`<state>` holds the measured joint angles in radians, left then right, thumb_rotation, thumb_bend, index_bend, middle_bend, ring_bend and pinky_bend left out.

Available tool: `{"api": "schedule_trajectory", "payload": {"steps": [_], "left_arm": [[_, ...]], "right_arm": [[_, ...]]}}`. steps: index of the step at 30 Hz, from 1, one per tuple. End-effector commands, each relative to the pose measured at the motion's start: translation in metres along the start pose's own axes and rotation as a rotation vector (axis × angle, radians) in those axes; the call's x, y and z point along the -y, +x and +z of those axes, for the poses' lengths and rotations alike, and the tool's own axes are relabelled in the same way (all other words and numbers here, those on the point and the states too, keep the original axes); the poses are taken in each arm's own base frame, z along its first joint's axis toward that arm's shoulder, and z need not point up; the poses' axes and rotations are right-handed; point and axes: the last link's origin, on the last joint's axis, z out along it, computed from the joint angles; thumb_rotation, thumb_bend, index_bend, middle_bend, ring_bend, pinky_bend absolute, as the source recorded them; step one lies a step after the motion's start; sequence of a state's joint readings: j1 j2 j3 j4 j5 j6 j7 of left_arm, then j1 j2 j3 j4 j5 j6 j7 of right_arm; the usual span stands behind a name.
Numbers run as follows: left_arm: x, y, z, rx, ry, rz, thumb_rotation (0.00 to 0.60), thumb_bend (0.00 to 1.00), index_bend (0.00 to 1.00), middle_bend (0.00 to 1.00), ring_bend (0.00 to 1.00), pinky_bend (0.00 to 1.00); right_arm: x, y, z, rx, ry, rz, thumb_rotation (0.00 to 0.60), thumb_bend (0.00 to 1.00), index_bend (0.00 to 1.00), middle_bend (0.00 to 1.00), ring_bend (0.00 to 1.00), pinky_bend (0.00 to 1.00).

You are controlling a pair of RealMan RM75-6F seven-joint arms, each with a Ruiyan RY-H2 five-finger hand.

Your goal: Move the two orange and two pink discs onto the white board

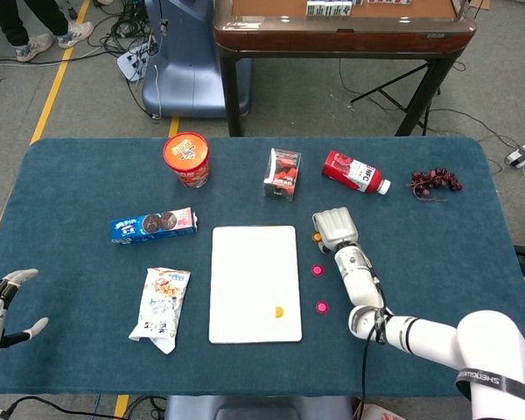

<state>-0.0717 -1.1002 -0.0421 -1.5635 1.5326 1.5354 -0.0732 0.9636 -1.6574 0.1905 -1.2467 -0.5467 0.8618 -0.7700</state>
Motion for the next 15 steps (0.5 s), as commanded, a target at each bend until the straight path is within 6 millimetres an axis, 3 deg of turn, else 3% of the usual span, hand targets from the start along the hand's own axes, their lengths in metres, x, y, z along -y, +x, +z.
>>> {"api": "schedule_trajectory", "payload": {"steps": [1, 15], "left_arm": [[0.000, 0.000, 0.000, -0.002, 0.000, 0.000, 0.600, 0.07, 0.28, 0.26, 0.31, 0.53], [0.002, 0.001, 0.000, -0.010, 0.010, 0.004, 0.600, 0.07, 0.28, 0.26, 0.31, 0.53]], "right_arm": [[0.012, 0.008, -0.017, -0.020, 0.074, -0.009, 0.600, 0.28, 0.55, 1.00, 1.00, 1.00], [0.071, -0.006, -0.083, -0.005, 0.361, -0.116, 0.600, 0.28, 0.55, 1.00, 1.00, 1.00]]}}
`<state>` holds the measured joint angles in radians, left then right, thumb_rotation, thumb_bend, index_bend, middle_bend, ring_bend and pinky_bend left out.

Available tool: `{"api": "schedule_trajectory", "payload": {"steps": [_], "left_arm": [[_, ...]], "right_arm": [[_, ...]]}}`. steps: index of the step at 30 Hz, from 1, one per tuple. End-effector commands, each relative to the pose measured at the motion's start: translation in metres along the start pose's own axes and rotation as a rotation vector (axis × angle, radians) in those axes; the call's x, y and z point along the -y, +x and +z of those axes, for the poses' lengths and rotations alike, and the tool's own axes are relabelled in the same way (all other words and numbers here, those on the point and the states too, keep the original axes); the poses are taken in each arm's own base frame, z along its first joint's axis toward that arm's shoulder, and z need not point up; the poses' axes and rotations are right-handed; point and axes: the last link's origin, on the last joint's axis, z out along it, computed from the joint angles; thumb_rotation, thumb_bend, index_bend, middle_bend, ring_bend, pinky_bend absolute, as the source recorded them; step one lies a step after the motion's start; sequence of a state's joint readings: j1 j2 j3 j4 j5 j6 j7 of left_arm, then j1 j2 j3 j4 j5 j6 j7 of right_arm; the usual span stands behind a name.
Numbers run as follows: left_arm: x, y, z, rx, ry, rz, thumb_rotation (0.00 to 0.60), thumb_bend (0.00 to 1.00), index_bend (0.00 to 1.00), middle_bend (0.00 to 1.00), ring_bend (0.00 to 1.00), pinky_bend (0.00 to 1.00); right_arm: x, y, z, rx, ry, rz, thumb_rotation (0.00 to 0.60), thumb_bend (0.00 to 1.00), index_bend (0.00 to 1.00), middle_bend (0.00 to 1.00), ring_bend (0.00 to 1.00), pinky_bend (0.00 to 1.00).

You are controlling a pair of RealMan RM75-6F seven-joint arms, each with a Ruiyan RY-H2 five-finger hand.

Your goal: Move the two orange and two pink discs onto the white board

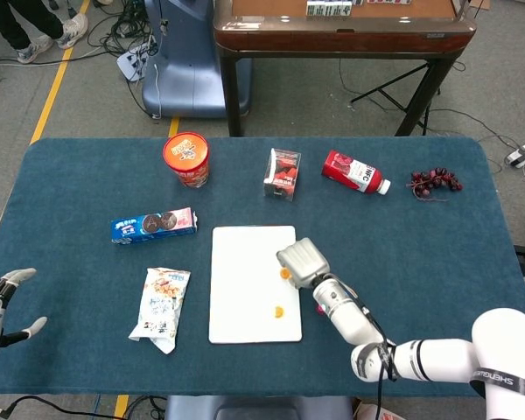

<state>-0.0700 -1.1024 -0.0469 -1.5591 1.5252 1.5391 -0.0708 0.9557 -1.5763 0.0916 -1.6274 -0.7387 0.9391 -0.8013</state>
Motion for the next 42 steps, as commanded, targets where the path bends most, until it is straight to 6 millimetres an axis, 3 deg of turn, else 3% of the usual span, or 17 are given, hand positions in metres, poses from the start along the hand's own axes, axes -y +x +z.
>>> {"api": "schedule_trajectory", "payload": {"steps": [1, 15, 36, 42], "left_arm": [[0.001, 0.000, 0.000, -0.002, 0.002, -0.002, 0.600, 0.07, 0.28, 0.26, 0.31, 0.53], [0.001, 0.002, 0.000, -0.009, 0.005, -0.004, 0.600, 0.07, 0.28, 0.26, 0.31, 0.53], [0.003, 0.002, 0.000, -0.008, 0.008, -0.010, 0.600, 0.07, 0.28, 0.26, 0.31, 0.53], [0.002, 0.002, 0.000, -0.004, 0.005, -0.010, 0.600, 0.07, 0.28, 0.26, 0.31, 0.53]], "right_arm": [[0.014, -0.003, -0.012, 0.004, 0.060, -0.041, 0.600, 0.28, 0.55, 1.00, 1.00, 1.00], [0.047, -0.009, -0.042, 0.006, 0.192, -0.110, 0.600, 0.28, 0.55, 1.00, 1.00, 1.00], [0.074, -0.015, -0.030, -0.004, 0.233, -0.123, 0.600, 0.28, 0.55, 1.00, 1.00, 1.00], [0.074, -0.014, -0.027, -0.015, 0.223, -0.120, 0.600, 0.18, 0.47, 1.00, 1.00, 1.00]]}}
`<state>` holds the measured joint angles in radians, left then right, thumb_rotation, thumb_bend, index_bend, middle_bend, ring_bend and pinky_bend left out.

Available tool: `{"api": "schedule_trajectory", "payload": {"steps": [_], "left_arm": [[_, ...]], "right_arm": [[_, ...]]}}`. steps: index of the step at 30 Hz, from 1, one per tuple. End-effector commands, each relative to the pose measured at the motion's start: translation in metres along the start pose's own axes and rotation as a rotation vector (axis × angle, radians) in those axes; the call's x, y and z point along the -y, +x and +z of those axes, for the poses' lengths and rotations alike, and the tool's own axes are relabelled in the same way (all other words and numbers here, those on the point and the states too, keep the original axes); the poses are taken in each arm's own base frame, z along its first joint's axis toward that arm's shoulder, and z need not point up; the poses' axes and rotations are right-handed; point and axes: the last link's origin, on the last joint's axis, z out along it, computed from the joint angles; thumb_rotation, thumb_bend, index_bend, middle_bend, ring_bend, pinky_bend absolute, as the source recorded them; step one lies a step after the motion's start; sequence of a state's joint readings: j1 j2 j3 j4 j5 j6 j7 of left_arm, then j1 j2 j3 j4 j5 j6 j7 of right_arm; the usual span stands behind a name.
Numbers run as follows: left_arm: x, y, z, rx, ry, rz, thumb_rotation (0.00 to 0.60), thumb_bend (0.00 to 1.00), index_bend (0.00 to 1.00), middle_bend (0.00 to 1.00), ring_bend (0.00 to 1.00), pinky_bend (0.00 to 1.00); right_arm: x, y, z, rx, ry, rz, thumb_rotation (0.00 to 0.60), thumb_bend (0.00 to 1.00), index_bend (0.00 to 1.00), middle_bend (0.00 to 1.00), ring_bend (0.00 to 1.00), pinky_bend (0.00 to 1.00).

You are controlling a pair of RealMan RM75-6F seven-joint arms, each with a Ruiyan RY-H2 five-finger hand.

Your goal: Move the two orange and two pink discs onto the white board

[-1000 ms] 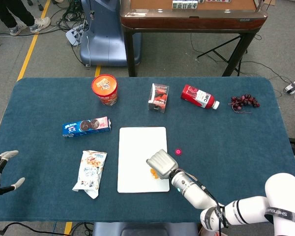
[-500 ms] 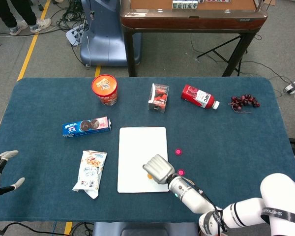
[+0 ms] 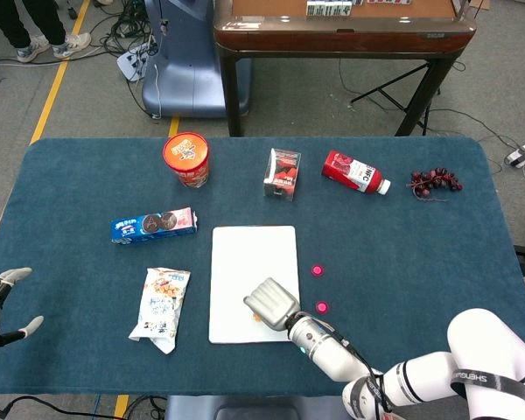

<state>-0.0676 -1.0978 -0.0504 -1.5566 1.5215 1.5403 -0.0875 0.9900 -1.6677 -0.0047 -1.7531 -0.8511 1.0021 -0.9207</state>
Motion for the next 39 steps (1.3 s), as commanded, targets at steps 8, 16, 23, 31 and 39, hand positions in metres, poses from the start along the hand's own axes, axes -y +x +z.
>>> {"api": "schedule_trajectory", "payload": {"steps": [8, 16, 23, 31, 39], "left_arm": [[0.000, 0.000, 0.000, 0.000, 0.000, 0.000, 0.600, 0.07, 0.28, 0.26, 0.31, 0.53], [0.001, 0.001, 0.000, -0.001, 0.001, -0.002, 0.600, 0.07, 0.28, 0.26, 0.31, 0.53], [0.000, 0.000, 0.000, -0.001, 0.002, 0.001, 0.600, 0.07, 0.28, 0.26, 0.31, 0.53], [-0.002, -0.002, 0.000, 0.004, -0.004, 0.011, 0.600, 0.07, 0.28, 0.26, 0.31, 0.53], [-0.003, -0.002, 0.000, 0.005, -0.005, 0.015, 0.600, 0.07, 0.28, 0.26, 0.31, 0.53]], "right_arm": [[0.000, 0.002, 0.004, -0.019, -0.003, 0.017, 0.600, 0.09, 0.37, 1.00, 1.00, 1.00], [-0.010, 0.007, -0.006, -0.043, -0.025, -0.001, 0.600, 0.19, 0.37, 1.00, 1.00, 1.00], [-0.038, 0.014, -0.028, -0.053, -0.109, -0.048, 0.600, 0.24, 0.37, 1.00, 1.00, 1.00], [-0.070, 0.005, -0.055, -0.021, -0.209, -0.059, 0.600, 0.24, 0.37, 1.00, 1.00, 1.00], [-0.090, -0.016, -0.075, 0.029, -0.254, -0.041, 0.600, 0.24, 0.38, 1.00, 1.00, 1.00]]}}
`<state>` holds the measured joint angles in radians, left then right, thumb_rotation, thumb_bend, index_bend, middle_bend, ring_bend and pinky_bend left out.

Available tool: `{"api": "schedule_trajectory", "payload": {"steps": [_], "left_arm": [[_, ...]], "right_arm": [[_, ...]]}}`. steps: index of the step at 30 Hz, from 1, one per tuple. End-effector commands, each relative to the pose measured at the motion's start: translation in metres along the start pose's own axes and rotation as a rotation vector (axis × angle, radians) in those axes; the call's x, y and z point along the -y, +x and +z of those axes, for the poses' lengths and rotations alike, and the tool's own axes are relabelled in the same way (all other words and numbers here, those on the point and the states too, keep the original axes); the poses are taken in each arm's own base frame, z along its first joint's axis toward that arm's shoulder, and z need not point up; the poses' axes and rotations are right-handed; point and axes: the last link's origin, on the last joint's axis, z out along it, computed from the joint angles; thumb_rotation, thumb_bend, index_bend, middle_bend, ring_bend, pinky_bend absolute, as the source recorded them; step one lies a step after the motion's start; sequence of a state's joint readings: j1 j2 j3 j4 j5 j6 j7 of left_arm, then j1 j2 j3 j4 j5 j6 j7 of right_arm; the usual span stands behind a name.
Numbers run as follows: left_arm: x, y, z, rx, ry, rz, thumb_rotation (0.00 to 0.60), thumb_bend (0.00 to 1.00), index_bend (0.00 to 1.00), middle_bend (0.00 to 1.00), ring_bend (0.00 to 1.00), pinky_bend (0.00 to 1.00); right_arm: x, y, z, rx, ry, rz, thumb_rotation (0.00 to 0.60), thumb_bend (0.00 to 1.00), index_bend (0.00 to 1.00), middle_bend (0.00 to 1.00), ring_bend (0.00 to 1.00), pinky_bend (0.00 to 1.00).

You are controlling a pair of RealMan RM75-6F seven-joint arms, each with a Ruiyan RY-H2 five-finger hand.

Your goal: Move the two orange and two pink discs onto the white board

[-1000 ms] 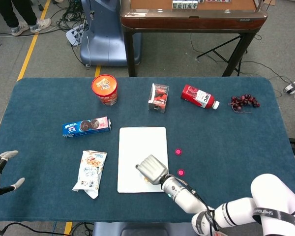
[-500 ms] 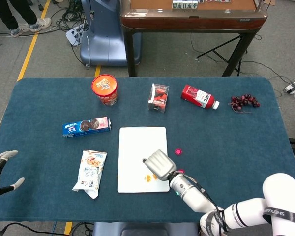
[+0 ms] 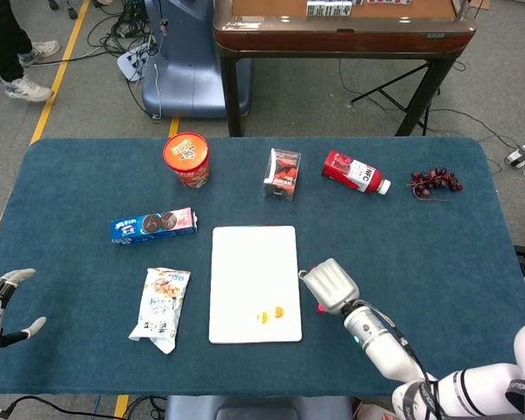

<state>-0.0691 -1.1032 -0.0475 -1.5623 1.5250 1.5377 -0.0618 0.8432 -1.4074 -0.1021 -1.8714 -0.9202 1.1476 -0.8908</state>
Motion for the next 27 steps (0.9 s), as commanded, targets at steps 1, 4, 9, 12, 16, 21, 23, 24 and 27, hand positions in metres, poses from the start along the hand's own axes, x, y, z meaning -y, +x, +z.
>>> {"api": "schedule_trajectory", "payload": {"steps": [1, 4, 9, 12, 16, 21, 23, 24, 27], "left_arm": [[0.000, 0.000, 0.000, 0.000, 0.000, 0.000, 0.600, 0.07, 0.28, 0.26, 0.31, 0.53], [0.000, 0.000, 0.000, 0.002, 0.000, 0.001, 0.600, 0.07, 0.28, 0.26, 0.31, 0.53], [0.000, 0.000, 0.000, 0.002, -0.001, 0.001, 0.600, 0.07, 0.28, 0.26, 0.31, 0.53], [0.000, 0.000, 0.000, 0.001, 0.000, 0.001, 0.600, 0.07, 0.28, 0.26, 0.31, 0.53], [0.000, 0.000, 0.000, 0.001, -0.001, 0.001, 0.600, 0.07, 0.28, 0.26, 0.31, 0.53], [0.000, 0.000, 0.000, 0.001, 0.000, 0.001, 0.600, 0.07, 0.28, 0.26, 0.31, 0.53], [0.000, 0.000, 0.000, 0.000, 0.001, 0.000, 0.600, 0.07, 0.28, 0.26, 0.31, 0.53], [0.000, 0.000, 0.000, 0.000, 0.001, 0.000, 0.600, 0.07, 0.28, 0.26, 0.31, 0.53], [0.000, 0.000, 0.000, 0.000, 0.000, -0.001, 0.600, 0.07, 0.28, 0.26, 0.31, 0.53]], "right_arm": [[-0.007, -0.007, -0.005, 0.016, -0.009, -0.002, 0.600, 0.24, 0.38, 1.00, 1.00, 1.00], [-0.009, -0.014, -0.010, 0.031, -0.009, -0.001, 0.600, 0.24, 0.39, 1.00, 1.00, 1.00], [-0.011, -0.025, -0.016, 0.053, -0.002, 0.000, 0.600, 0.24, 0.40, 1.00, 1.00, 1.00], [-0.010, -0.031, -0.019, 0.063, 0.005, -0.001, 0.600, 0.24, 0.40, 1.00, 1.00, 1.00], [-0.008, -0.036, -0.020, 0.070, 0.011, 0.001, 0.600, 0.24, 0.40, 1.00, 1.00, 1.00], [-0.006, -0.041, -0.018, 0.077, 0.019, 0.004, 0.600, 0.17, 0.40, 1.00, 1.00, 1.00], [-0.005, -0.043, -0.018, 0.078, 0.022, 0.005, 0.600, 0.13, 0.40, 1.00, 1.00, 1.00], [-0.004, -0.043, -0.018, 0.078, 0.024, 0.005, 0.600, 0.12, 0.40, 1.00, 1.00, 1.00], [-0.002, -0.044, -0.018, 0.079, 0.029, 0.004, 0.600, 0.11, 0.40, 1.00, 1.00, 1.00]]}}
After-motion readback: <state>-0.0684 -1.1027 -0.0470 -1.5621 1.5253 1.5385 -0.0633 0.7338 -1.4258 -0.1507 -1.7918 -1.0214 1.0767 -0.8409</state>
